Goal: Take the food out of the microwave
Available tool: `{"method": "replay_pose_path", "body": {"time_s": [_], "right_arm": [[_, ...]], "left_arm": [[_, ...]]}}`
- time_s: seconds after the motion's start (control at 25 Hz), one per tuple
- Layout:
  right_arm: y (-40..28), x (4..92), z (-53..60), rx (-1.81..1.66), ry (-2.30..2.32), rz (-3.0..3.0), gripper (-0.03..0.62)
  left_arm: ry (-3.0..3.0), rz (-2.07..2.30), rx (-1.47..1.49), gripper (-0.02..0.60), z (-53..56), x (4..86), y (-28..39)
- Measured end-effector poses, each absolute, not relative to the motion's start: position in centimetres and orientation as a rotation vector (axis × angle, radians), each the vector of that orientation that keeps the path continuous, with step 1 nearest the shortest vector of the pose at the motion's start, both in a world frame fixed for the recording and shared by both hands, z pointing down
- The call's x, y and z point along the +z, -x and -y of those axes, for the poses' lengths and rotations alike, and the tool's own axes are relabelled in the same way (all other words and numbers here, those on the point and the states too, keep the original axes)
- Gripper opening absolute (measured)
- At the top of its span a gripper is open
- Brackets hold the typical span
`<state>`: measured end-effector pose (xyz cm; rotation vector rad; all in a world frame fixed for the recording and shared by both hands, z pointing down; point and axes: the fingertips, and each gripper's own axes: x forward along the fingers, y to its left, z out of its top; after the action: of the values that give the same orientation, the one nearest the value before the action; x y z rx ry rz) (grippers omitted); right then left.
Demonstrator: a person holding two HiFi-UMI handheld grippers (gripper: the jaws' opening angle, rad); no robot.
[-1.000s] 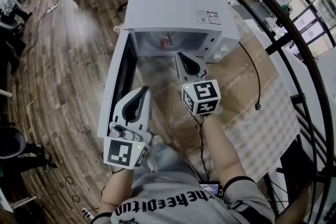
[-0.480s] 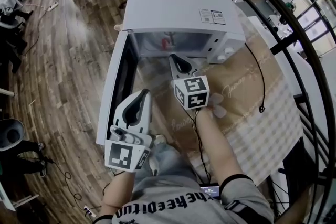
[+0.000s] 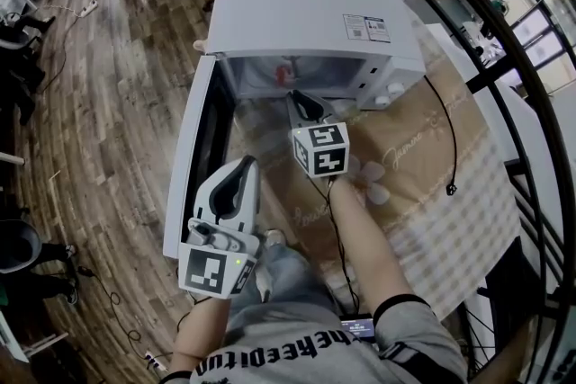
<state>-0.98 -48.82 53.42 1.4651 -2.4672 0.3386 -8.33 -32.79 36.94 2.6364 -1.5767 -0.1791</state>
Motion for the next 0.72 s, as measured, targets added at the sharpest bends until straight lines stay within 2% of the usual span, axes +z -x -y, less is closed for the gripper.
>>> {"method": "replay_pose_path", "body": {"time_s": [0.72], "right_arm": [[2.0,56.7,51.9,0.376,-1.459,2.387,0.071]], "left_arm": [[-2.637,1.570,-0.147,0.011,33.9,37.3,8.7]]}}
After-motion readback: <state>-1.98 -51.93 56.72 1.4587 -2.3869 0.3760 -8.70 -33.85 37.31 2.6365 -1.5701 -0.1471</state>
